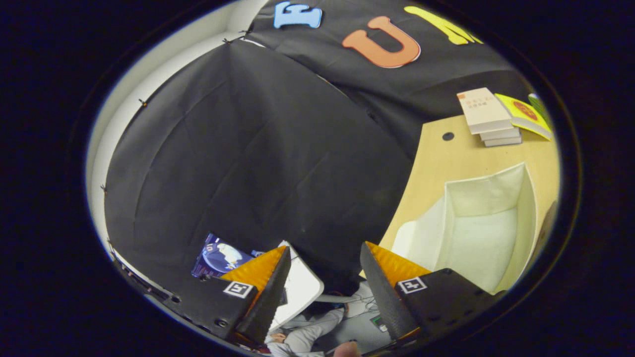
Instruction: Open the storage box then place both shoes into the box .Put the left shoe in first, then the right shoe, with the right side of both shoes facing outward in a uniform manner.
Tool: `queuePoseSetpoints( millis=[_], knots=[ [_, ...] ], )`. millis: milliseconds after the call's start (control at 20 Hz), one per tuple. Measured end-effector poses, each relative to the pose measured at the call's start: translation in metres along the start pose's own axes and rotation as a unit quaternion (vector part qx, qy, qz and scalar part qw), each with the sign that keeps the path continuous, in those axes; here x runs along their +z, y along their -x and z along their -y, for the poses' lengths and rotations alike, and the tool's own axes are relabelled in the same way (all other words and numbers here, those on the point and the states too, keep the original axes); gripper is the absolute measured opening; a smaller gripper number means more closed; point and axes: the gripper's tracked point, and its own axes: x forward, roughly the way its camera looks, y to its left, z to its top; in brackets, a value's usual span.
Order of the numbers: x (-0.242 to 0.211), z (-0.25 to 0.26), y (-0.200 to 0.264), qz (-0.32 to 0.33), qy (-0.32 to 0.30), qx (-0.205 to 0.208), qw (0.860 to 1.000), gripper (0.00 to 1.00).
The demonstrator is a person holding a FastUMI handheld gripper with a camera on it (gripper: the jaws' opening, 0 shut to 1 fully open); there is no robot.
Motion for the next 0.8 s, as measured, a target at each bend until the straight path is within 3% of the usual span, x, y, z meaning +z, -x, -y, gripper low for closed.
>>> queuePoseSetpoints(
  millis=[50,150,250,800],
  knots=[
    [0.002,0.005,0.005,0.006,0.008,-0.007,1.0,0.93],
    [0.007,0.016,0.022,0.023,0.027,-0.028,0.999,0.93],
    [0.017,0.035,0.045,0.048,0.053,-0.055,0.996,1.0],
    [0.038,0.144,0.193,0.12,0.105,-0.19,0.969,1.0]
  ],
)
